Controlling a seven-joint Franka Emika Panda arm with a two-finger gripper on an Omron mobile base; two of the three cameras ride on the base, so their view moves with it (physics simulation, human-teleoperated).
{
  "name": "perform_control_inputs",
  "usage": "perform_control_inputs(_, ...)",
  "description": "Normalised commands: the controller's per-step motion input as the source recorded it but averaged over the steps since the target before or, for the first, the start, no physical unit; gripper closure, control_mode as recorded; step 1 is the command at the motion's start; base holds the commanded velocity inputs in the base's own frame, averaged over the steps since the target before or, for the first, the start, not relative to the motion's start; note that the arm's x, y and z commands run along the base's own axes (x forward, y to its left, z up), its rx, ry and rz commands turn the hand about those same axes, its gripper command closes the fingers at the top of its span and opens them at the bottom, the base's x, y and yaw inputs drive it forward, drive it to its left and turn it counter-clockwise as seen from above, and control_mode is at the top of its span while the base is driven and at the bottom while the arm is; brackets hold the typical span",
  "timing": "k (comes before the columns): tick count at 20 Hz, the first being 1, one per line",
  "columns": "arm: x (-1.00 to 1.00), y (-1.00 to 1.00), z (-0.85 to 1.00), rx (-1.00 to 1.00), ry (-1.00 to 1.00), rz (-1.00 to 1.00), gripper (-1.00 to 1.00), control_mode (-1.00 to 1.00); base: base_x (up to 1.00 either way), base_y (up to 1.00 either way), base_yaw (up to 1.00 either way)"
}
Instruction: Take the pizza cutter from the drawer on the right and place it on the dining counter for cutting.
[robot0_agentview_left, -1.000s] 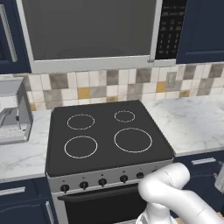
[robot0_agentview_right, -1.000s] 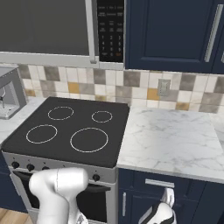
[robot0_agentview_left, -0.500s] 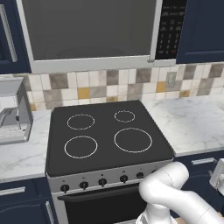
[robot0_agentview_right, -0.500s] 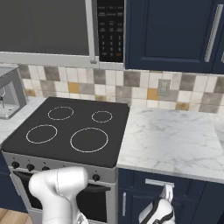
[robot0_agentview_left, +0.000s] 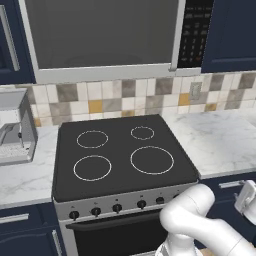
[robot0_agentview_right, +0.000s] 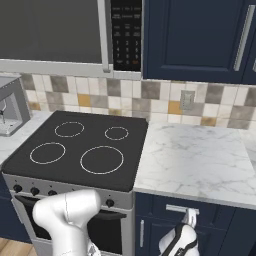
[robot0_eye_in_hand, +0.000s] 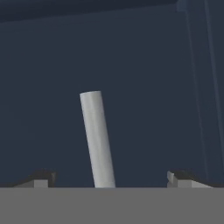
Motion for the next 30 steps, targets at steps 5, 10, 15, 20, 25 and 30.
perform_control_inputs(5,0.19,0.0,-0.19,0.0,-0.02,0.0,-1.0,-1.0,0.0,0.0,0.0)
perform_control_inputs(10,0.18,0.0,-0.17,0.0,-0.03,0.0,-1.0,-1.0,0.0,0.0,0.0)
perform_control_inputs(15,0.15,0.0,-0.14,0.0,-0.04,0.0,-1.0,-1.0,0.0,0.0,0.0)
perform_control_inputs(20,0.2,0.0,-0.04,0.0,-0.05,0.0,-1.0,-1.0,0.0,0.0,0.0)
perform_control_inputs(25,0.21,0.0,-0.1,0.0,-0.01,0.0,-1.0,-1.0,0.0,0.0,0.0)
perform_control_inputs(30,0.23,0.0,-0.13,0.0,-0.02,0.0,-1.0,-1.0,0.0,0.0,0.0)
